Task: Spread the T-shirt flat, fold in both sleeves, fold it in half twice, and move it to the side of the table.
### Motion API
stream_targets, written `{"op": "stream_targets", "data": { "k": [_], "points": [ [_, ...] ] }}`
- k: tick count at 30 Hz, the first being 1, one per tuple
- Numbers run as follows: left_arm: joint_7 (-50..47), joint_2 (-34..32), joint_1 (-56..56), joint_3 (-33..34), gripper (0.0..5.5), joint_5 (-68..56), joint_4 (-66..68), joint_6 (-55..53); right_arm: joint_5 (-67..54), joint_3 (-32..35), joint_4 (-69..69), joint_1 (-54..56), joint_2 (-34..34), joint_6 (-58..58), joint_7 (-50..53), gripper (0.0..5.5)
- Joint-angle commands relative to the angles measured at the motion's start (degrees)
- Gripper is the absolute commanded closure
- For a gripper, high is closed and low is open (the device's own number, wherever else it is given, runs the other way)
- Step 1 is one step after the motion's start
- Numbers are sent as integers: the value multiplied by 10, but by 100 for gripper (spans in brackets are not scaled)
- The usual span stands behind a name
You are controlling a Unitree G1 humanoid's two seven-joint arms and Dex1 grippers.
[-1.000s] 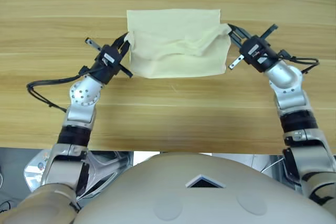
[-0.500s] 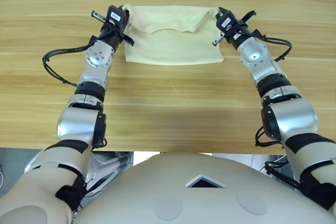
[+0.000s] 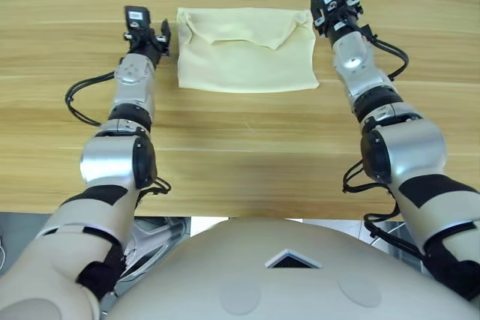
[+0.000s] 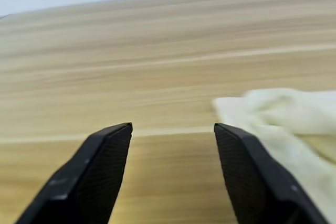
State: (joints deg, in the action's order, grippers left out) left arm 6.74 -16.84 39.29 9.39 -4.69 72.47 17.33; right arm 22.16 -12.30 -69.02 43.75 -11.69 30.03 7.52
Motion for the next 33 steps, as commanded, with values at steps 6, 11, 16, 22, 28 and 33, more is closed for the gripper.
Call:
{"op": "stream_targets", "data": {
  "k": [6, 11, 16, 22, 28, 33],
  "points": [
    [165, 63, -141, 39, 113, -105, -191, 135, 155, -169, 160, -104, 35, 15, -20, 270],
    [145, 94, -134, 51, 33, -110, -181, 164, 179, -187, 41, -54, 43, -44, -2, 270],
    [127, 116, -136, 44, 12, -101, -212, 183, 222, -237, 34, -41, 9, -33, -20, 270],
    [130, 131, -155, 14, 12, -73, -255, 198, 237, -320, 290, -171, -197, 127, -188, 270],
    [141, 122, -174, -8, 12, -45, -263, 214, 136, -260, 547, -361, -420, 152, -272, 270],
    [153, 93, -200, -37, 12, -2, -273, 249, 95, -177, 581, -424, -410, 87, -228, 270]
  ]
}}
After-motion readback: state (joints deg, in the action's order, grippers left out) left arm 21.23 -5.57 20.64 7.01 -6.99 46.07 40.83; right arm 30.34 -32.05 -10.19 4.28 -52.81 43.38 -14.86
